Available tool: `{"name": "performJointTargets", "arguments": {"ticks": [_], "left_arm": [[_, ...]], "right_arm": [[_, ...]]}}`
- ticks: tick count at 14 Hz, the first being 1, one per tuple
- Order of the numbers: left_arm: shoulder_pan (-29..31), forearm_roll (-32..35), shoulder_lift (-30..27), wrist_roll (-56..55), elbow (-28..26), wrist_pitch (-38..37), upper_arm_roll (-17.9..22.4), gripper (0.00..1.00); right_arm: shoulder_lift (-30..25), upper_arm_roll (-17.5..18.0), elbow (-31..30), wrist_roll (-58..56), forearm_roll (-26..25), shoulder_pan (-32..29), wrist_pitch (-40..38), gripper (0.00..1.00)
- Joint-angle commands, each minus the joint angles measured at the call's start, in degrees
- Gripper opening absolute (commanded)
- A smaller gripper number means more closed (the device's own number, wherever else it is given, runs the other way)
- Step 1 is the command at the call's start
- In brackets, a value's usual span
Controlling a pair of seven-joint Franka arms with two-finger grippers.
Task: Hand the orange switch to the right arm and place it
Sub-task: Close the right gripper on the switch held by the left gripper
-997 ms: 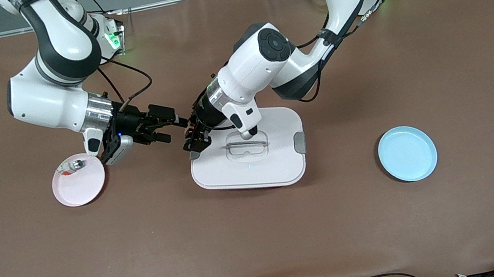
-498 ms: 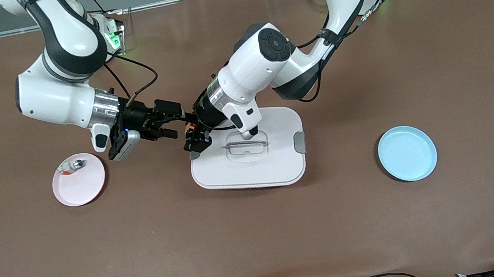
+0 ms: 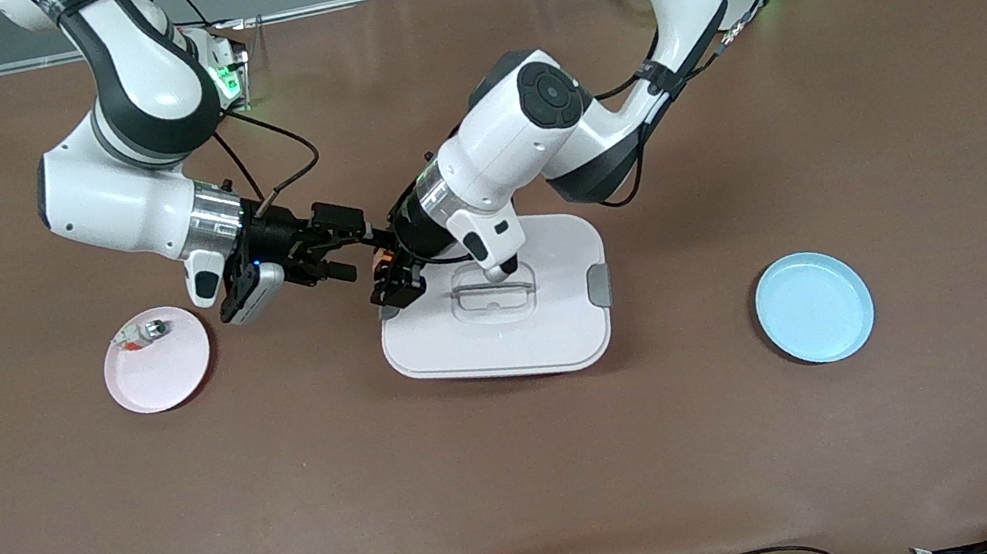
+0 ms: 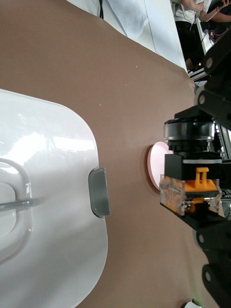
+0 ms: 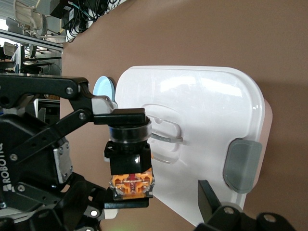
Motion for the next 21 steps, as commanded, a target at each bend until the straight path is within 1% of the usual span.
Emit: {"name": "performJointTargets", "arguments": {"ticks": [1, 5, 14, 15, 16, 17, 18, 19, 21], "left_arm": [[-0.54, -0.97, 0.4, 0.21, 2.3, -0.44, -0.27, 0.0], [-0.62, -0.97, 0.49, 0.3, 3.18, -0.36, -0.27, 0.0], [-0.97, -0.97, 0.4, 0.21, 3.18, -0.36, -0.27, 0.0], [-1.06, -0.97, 0.4, 0.21, 3.18, -0.36, -0.27, 0.0], [-1.06, -0.97, 0.4, 0.21, 3.18, -0.36, -0.27, 0.0], [-1.06, -0.97, 0.49, 0.21, 3.18, -0.36, -0.27, 0.0], [-1.06, -0.97, 0.49, 0.21, 3.18, -0.36, -0.27, 0.0], [-1.06, -0.97, 0.49, 0.21, 3.18, -0.44, -0.27, 0.0], [-1.06, -0.97, 0.49, 0.21, 3.18, -0.36, -0.27, 0.0]], "right_arm": [[1.41, -0.44, 0.36, -1.55, 1.71, 1.21, 1.22, 1.0], [1.85, -0.44, 0.72, -1.63, 1.88, 1.38, 1.49, 1.0], [3.25, -0.44, 1.77, -1.63, 1.88, 1.47, 1.58, 1.0], [3.25, -0.44, 1.86, -1.72, 1.88, 1.56, 1.58, 0.98], [3.08, -0.44, 1.77, -1.72, 1.88, 1.56, 1.49, 0.68], [3.08, -0.44, 1.77, -1.72, 1.88, 1.56, 1.49, 0.46], [2.99, -0.44, 1.86, -1.72, 1.8, 1.56, 1.4, 0.16], [2.99, -0.44, 1.86, -1.37, 1.8, 1.56, 1.31, 0.0], [2.99, -0.44, 1.86, -1.72, 1.8, 1.56, 1.22, 0.0]]}}
